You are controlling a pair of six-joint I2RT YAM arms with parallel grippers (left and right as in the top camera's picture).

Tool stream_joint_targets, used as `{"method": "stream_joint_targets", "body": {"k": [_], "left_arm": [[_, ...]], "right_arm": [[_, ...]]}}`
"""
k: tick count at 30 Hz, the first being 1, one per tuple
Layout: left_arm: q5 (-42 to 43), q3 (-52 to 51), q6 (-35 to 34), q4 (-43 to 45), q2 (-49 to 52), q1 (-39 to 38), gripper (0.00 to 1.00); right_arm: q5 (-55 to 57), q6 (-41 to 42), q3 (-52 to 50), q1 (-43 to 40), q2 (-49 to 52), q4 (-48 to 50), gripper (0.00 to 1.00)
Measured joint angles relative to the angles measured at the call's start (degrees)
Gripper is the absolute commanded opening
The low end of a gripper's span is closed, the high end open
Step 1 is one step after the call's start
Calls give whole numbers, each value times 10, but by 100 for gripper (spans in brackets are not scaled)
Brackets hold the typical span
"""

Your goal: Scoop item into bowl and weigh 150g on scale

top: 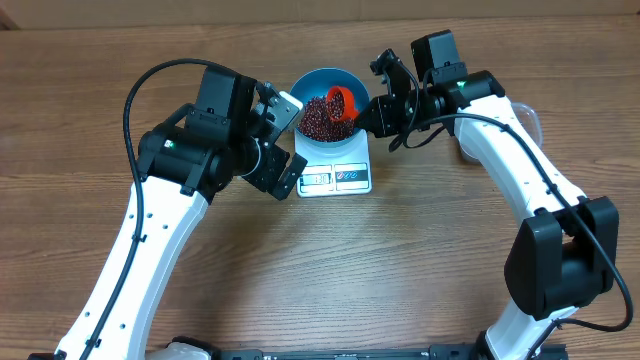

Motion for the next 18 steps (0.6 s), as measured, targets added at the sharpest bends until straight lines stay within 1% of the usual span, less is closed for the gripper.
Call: {"method": "stream_joint_targets", "body": {"k": [3, 8, 18], "left_arm": [[0, 0, 0, 0, 0, 0, 100], [0, 0, 0, 0, 0, 0, 100], [0, 0, 0, 0, 0, 0, 100]], "right_arm": [[20, -15, 0, 9, -2, -3, 4], [57, 8, 1, 19, -2, 9, 4], [68, 12, 1, 19, -4, 9, 4]]}}
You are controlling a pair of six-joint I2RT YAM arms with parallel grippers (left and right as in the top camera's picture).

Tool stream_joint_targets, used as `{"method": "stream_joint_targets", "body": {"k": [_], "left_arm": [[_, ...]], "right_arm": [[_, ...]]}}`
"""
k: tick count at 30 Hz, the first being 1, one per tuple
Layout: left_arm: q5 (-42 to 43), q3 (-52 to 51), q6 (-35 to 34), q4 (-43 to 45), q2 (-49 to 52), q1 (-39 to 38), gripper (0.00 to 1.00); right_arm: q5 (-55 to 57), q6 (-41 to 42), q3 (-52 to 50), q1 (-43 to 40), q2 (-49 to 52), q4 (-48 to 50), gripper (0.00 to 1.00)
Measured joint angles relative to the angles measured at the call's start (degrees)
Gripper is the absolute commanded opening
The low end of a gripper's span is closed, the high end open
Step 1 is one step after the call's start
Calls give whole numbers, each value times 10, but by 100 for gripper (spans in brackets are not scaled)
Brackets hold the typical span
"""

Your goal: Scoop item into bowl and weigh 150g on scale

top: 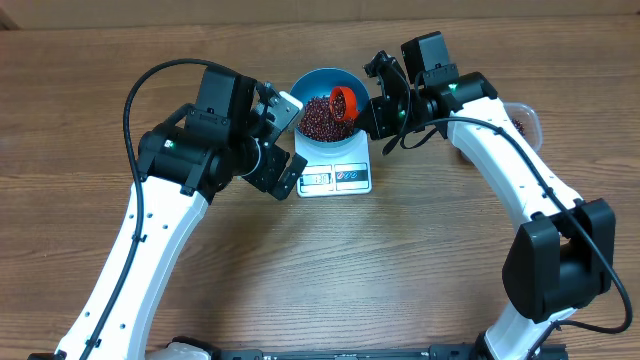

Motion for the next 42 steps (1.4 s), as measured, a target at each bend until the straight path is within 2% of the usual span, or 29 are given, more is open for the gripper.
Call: {"method": "stream_joint_targets", "body": {"k": [22, 27, 42], "left_arm": [[0, 0, 0, 0, 0, 0, 100], [0, 0, 0, 0, 0, 0, 100], [0, 0, 0, 0, 0, 0, 100]], "right_arm": [[2, 3, 0, 0, 0, 0, 4], [-9, -40, 0, 4, 0, -18, 4], [31, -9, 0, 8, -3, -8, 3]]}}
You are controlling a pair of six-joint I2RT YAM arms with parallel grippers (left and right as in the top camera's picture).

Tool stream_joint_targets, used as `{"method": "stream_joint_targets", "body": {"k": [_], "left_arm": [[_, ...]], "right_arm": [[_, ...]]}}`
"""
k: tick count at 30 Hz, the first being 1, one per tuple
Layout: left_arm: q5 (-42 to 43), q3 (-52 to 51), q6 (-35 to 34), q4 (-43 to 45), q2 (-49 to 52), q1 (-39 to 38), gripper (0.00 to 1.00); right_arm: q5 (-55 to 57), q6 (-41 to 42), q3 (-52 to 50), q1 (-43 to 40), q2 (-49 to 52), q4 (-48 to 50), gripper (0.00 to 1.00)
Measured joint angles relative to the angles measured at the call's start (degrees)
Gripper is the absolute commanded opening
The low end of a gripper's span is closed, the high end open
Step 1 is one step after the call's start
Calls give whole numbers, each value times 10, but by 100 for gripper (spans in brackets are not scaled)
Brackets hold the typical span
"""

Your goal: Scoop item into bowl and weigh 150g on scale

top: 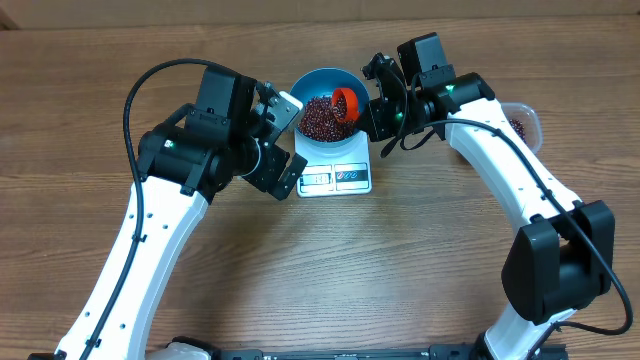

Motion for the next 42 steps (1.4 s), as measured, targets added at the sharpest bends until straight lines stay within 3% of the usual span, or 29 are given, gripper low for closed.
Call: {"method": "stream_joint_targets", "body": {"k": [24, 30, 42], "left_arm": [[0, 0, 0, 0, 0, 0, 100], [0, 0, 0, 0, 0, 0, 100], [0, 0, 0, 0, 0, 0, 100]], "right_arm": [[0, 0, 0, 0, 0, -2, 4], [-23, -40, 0, 0, 0, -16, 4], [0, -6, 0, 0, 0, -7, 4]]}}
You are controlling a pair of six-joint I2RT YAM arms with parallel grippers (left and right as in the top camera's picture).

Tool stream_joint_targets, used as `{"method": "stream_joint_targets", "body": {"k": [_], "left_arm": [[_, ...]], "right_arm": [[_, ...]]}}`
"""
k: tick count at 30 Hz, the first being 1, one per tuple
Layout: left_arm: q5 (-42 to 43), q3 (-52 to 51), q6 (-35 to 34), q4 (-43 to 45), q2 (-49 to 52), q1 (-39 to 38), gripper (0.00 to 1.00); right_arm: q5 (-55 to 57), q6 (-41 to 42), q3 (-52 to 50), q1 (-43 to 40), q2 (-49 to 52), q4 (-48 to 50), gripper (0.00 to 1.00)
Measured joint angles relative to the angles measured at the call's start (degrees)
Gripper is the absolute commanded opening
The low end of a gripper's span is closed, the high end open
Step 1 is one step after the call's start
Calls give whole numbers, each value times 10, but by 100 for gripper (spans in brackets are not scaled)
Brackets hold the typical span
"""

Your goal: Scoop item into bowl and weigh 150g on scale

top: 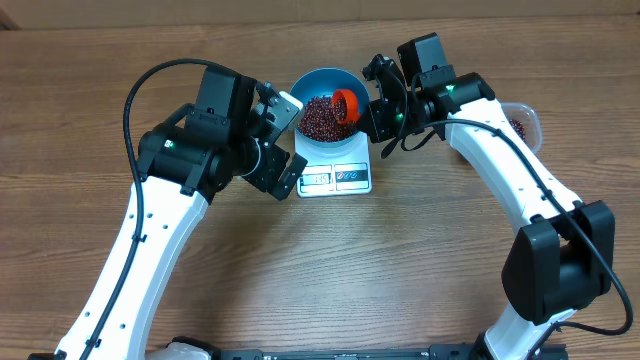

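A blue bowl [318, 82] heaped with dark red beans [318, 118] stands on the small white scale [336, 176], whose display faces the near side. A red scoop [345, 100] hangs over the bowl's right rim, mouth turned toward the beans. My right gripper [364, 108] is shut on its handle. At the bowl's left side my left gripper [287, 135] has its fingers spread apart, one by the rim and one by the scale's left corner, holding nothing.
A clear tub [522, 122] with more red beans sits at the right, partly behind my right arm. Both arms crowd the scale from either side. Bare wooden table [330, 270] lies in front.
At first my right gripper held the red scoop tilted over the bean pile, its arm covering the tub. Then the arm stood further left, the tub's edge showed, and the scoop sat by the bowl's right rim. It has stayed there; the left arm never moved.
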Motion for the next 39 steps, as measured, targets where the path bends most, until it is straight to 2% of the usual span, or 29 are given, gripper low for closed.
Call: {"method": "stream_joint_targets", "body": {"k": [34, 39], "left_arm": [[0, 0, 0, 0, 0, 0, 100], [0, 0, 0, 0, 0, 0, 100]], "right_arm": [[0, 4, 0, 0, 0, -2, 4], [-18, -29, 0, 0, 0, -17, 4]]}}
